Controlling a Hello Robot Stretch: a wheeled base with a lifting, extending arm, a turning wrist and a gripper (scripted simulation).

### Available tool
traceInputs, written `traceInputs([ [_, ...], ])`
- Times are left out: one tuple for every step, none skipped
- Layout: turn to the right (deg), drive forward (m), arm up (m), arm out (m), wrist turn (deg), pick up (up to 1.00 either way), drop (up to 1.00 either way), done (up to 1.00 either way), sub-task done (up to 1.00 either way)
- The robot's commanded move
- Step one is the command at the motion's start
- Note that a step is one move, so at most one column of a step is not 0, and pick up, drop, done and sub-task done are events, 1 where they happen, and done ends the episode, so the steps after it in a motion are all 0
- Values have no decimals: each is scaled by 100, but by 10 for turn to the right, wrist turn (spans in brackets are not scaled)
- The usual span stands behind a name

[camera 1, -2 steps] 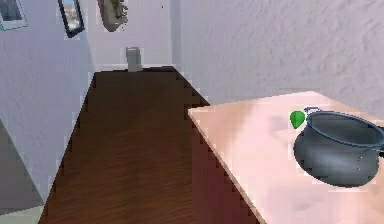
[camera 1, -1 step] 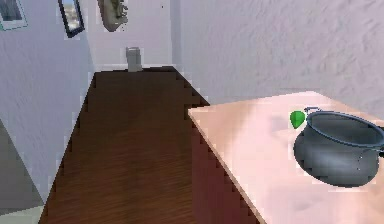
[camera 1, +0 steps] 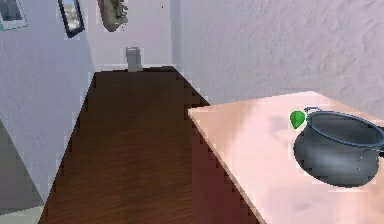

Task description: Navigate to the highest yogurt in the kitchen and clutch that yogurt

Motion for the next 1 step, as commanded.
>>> traceInputs([
  [0,0,0,8,0,0,0,0,0],
])
